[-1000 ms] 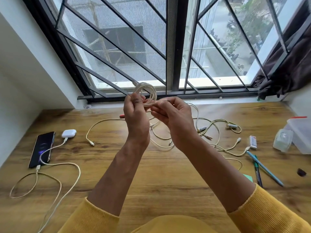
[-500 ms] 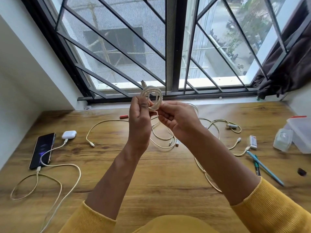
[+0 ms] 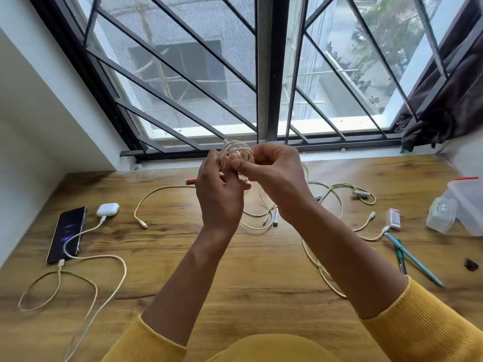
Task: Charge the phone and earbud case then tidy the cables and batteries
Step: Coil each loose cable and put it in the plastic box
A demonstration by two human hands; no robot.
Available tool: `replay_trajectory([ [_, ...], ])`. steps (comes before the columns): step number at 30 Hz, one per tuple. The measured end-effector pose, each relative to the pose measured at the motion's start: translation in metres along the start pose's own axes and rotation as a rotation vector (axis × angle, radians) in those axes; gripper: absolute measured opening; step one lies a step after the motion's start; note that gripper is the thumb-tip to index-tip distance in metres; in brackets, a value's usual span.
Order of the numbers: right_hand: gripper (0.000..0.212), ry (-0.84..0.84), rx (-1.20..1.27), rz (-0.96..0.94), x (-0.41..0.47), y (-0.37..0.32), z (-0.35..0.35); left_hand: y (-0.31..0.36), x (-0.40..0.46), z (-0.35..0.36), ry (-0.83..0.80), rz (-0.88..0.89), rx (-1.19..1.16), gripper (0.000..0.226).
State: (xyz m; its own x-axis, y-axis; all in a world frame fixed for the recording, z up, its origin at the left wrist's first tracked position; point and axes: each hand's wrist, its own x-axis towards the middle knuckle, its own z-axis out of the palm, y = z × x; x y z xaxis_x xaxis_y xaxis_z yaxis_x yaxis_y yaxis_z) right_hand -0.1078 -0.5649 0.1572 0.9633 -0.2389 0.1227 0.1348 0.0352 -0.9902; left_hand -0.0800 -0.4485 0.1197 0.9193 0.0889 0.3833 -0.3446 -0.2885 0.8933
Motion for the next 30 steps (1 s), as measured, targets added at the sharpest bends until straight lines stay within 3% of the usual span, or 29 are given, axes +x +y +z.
replay_trajectory([
  [6, 0.014, -0.005, 0.032, 0.143, 0.010, 0.006, -0.012, 0.012, 0.001, 0.000, -0.125, -0.158, -0.042, 0.020],
  [13, 0.019, -0.021, 0.099, 0.220, 0.004, 0.012, -0.020, 0.021, 0.001, 0.001, -0.161, -0.255, 0.048, 0.031],
  [20, 0.024, -0.006, 0.000, 0.175, 0.005, 0.012, -0.021, 0.024, -0.001, 0.005, -0.091, -0.200, 0.138, 0.031],
  [30, 0.016, -0.183, 0.051, 0.117, 0.014, 0.006, -0.031, 0.023, 0.009, 0.002, -0.162, -0.254, 0.037, 0.033],
])
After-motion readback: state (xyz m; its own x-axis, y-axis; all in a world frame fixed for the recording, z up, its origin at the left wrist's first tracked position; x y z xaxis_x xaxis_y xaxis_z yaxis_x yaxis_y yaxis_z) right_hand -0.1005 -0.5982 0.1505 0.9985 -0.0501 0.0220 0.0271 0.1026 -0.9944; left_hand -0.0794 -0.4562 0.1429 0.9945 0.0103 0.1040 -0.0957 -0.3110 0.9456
